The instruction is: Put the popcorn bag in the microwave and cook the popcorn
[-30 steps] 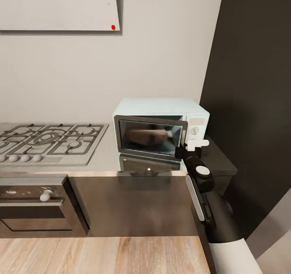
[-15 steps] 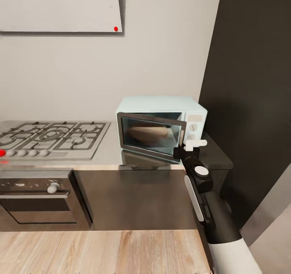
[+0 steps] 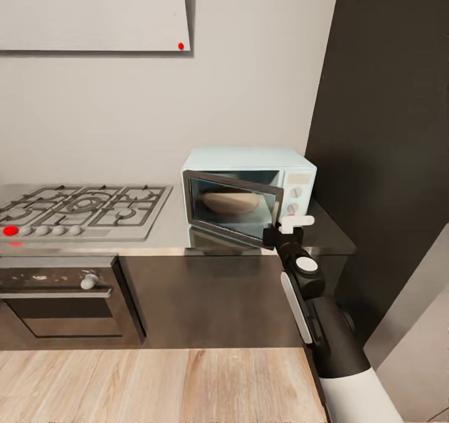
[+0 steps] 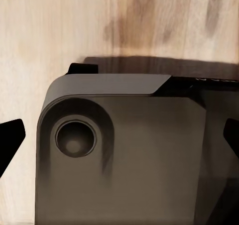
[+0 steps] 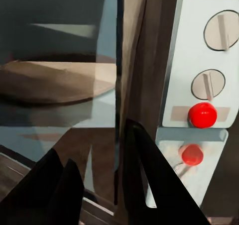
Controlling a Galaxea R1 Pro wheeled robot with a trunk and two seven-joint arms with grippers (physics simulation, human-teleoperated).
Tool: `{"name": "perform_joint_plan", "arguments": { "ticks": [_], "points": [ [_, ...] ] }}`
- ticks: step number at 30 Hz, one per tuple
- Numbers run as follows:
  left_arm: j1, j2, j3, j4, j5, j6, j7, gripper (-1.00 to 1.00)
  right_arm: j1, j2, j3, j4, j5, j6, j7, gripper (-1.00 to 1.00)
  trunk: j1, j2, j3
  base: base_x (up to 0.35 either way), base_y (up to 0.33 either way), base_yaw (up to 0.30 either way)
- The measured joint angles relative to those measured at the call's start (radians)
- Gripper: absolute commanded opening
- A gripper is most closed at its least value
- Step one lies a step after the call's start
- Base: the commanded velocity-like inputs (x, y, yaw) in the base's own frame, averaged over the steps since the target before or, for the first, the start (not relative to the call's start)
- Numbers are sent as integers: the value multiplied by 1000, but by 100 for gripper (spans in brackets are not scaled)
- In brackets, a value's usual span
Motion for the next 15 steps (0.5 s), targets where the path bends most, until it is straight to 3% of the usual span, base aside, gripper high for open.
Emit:
{"name": "perform_joint_plan", "arguments": {
  "ticks": [7,11,15],
  "points": [
    [0,0,1,0,0,0,0,100,0,-1,5,0,1,0,1,-100,0,0,0,-26,0,0],
    [0,0,1,0,0,0,0,100,0,-2,37,2,1,0,3,-100,0,0,0,-219,0,0],
    [0,0,3,0,0,0,0,100,1,-1,48,1,1,0,5,-100,0,0,0,-37,0,0]
  ]
}}
